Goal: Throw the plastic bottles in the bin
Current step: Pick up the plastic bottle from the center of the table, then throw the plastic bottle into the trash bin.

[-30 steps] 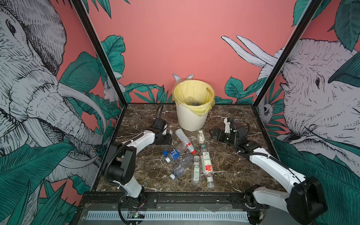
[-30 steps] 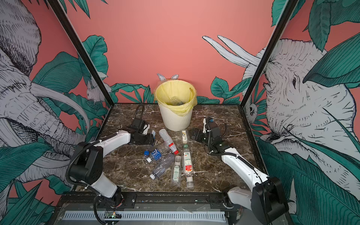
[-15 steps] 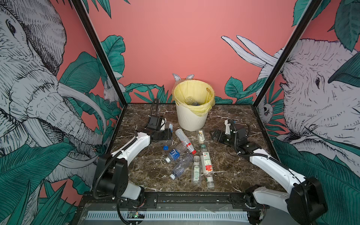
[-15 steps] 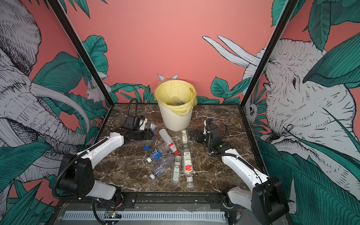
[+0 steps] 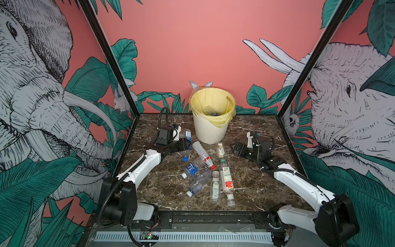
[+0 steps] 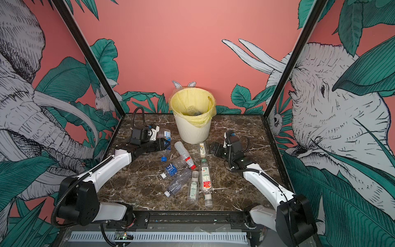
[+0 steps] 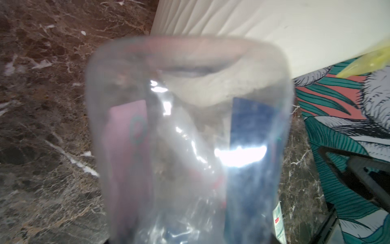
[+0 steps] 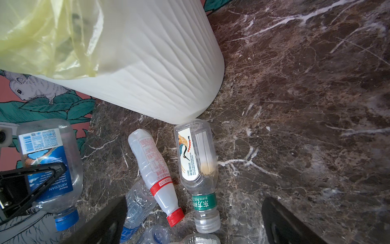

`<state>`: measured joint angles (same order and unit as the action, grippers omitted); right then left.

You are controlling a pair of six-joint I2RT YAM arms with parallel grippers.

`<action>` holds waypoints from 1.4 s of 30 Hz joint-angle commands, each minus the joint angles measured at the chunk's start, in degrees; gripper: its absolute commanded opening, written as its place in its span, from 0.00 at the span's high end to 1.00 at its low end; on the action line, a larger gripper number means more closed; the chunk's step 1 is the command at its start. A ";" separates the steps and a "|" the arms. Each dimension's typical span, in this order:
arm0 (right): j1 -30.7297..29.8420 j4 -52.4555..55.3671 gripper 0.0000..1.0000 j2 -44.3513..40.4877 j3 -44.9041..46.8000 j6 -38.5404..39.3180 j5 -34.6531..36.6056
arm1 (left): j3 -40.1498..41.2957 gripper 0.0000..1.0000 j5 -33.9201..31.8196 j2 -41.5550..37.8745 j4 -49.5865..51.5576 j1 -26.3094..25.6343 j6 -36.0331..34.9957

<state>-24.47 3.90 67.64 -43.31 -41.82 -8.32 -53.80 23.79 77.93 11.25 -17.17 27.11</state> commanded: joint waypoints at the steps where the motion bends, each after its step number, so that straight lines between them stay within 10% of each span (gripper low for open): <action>1: 0.21 -1.61 0.01 -0.98 0.68 -0.38 0.17 | 0.97 0.48 4.27 -2.98 -6.02 0.69 2.73; 30: 0.31 -2.31 0.01 0.44 0.50 -2.29 -0.82 | 13.75 0.48 21.01 -7.27 -44.95 6.63 24.17; 42: 0.30 -1.64 0.01 -0.87 0.51 -2.09 -0.32 | -11.32 0.45 16.79 -4.44 -19.62 5.74 15.66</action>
<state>-24.32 3.66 67.81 -43.31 -43.57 -9.19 -57.23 41.95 71.99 -15.42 -10.92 45.95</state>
